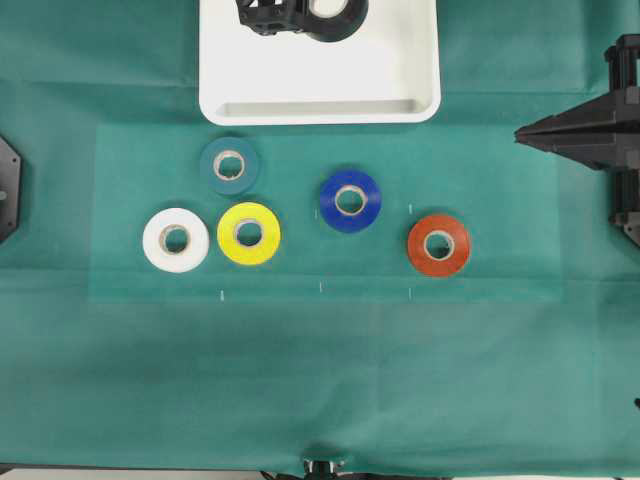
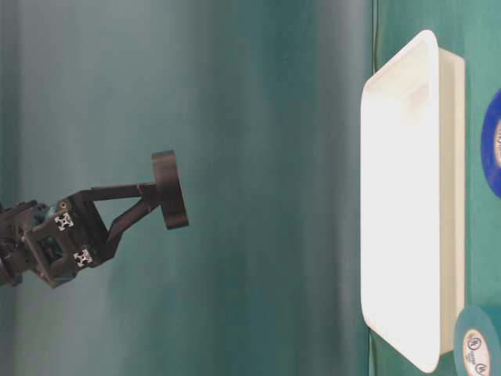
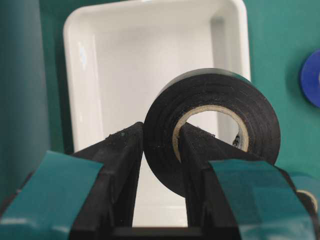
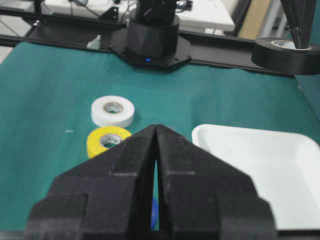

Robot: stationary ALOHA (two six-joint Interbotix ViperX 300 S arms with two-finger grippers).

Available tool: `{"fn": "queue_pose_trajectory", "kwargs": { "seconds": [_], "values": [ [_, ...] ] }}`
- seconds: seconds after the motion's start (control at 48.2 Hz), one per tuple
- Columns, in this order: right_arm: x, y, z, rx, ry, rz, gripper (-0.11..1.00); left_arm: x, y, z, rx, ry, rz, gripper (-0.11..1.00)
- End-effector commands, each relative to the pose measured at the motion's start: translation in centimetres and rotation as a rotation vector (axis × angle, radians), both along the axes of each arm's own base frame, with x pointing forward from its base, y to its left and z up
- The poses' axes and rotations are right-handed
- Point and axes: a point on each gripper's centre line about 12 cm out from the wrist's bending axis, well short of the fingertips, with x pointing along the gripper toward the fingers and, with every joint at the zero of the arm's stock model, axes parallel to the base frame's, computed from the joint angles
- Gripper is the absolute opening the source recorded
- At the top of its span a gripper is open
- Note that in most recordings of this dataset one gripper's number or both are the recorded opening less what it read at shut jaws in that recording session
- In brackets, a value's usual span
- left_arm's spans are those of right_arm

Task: Pick up the tape from a random location and place it into the white case.
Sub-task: 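Carry the black roll back over the white tray with the left gripper, then lower the black roll into the white tray with the left gripper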

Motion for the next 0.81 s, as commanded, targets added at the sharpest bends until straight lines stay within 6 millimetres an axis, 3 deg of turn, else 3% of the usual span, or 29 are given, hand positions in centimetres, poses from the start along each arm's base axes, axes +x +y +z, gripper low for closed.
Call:
{"fn": "queue_pose_trajectory", "kwargs": {
  "seconds": [0.0,0.187,0.311,0.54,0.789],
  "values": [
    [0.2,0.0,1.0,0.000,-0.025,-0.001,0.00,-0.9,-0.5,1.9,0.015,-0.045,-0.003,0.19],
    [0.2,0.0,1.1,0.000,-0.026,-0.001,0.00,-0.9,-0.4,1.8,0.017,-0.048,-0.003,0.19],
    [0.2,0.0,1.1,0.000,-0.026,-0.001,0.00,-0.7,-0.4,0.7,0.018,-0.044,-0.006,0.19],
    [0.3,0.0,1.0,0.000,-0.023,0.000,0.00,-0.5,0.2,-3.5,0.019,-0.047,0.003,0.19],
    [0.3,0.0,0.9,-0.003,-0.020,-0.001,0.00,-1.0,1.7,-9.4,0.018,-0.013,0.024,0.19]
  ]
}}
